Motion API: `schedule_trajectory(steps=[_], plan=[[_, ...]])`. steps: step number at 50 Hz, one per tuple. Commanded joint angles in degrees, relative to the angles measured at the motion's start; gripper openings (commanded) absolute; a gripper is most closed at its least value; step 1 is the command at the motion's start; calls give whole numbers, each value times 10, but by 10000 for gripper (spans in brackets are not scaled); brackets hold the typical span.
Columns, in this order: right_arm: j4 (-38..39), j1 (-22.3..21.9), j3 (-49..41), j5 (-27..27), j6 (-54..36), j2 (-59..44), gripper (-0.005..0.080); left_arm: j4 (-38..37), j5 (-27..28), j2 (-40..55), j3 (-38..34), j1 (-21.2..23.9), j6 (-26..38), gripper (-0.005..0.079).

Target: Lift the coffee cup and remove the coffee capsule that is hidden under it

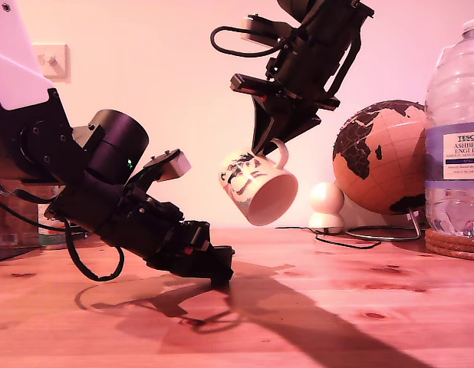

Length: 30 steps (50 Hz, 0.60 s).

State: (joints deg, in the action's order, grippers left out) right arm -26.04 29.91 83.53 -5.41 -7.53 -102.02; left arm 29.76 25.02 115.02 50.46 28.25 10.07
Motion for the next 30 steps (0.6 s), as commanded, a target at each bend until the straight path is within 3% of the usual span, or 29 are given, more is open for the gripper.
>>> schedule_trajectory(steps=[1, 30], plan=[[16, -3, 3, -2, 1, 21, -12, 8, 2, 17, 7, 4, 5, 255], [15, -3, 3, -2, 0, 21, -12, 2, 2, -2, 7, -35, 2, 256]])
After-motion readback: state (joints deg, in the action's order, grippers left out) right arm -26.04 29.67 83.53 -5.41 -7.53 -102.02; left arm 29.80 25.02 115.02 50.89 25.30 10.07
